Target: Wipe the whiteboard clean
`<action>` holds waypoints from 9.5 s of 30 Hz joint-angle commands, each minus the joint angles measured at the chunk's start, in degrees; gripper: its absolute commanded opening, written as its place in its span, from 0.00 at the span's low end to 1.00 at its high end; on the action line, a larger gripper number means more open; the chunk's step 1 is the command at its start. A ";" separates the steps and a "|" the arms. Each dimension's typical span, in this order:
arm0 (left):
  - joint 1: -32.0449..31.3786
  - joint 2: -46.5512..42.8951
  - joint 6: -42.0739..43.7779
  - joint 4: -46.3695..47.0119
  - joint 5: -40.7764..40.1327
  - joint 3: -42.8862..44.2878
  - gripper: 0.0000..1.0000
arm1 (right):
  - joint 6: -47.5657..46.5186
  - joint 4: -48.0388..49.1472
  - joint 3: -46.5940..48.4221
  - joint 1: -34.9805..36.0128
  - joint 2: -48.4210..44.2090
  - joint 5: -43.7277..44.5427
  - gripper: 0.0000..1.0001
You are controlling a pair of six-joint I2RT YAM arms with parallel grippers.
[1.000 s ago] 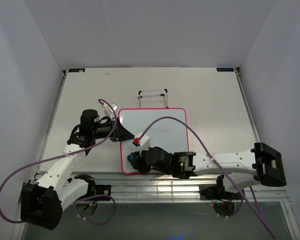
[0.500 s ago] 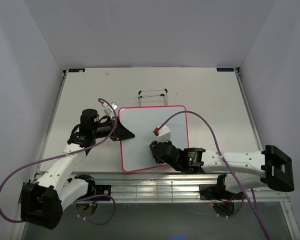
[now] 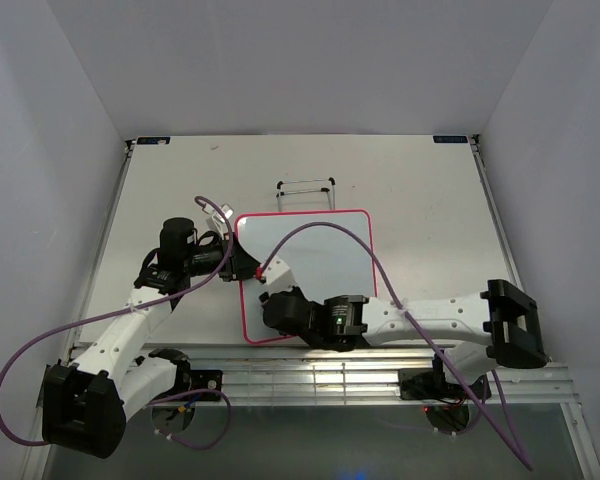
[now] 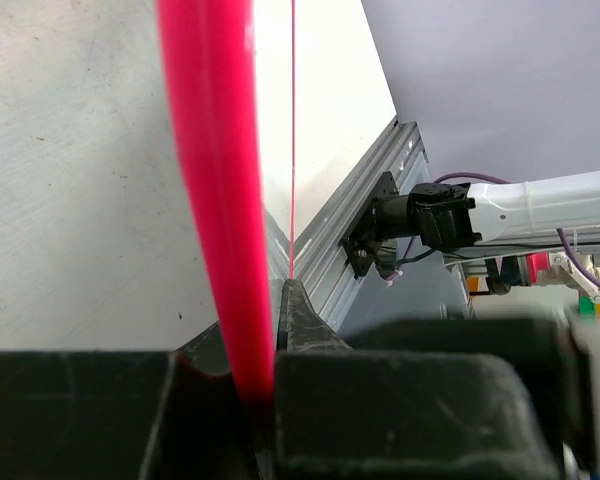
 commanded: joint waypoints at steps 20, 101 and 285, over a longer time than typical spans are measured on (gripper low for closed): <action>-0.88 -0.85 3.67 -2.37 -2.07 -0.53 0.00 | 8.43 -12.85 -8.54 -5.48 -5.22 3.40 0.08; -0.88 -0.68 3.76 -1.58 0.12 -0.80 0.00 | 4.20 29.97 -9.15 2.17 -3.47 11.48 0.08; 12.30 70.07 -22.07 77.25 30.71 62.13 0.00 | -15.74 -8.26 -19.97 -75.79 -44.87 -51.62 0.96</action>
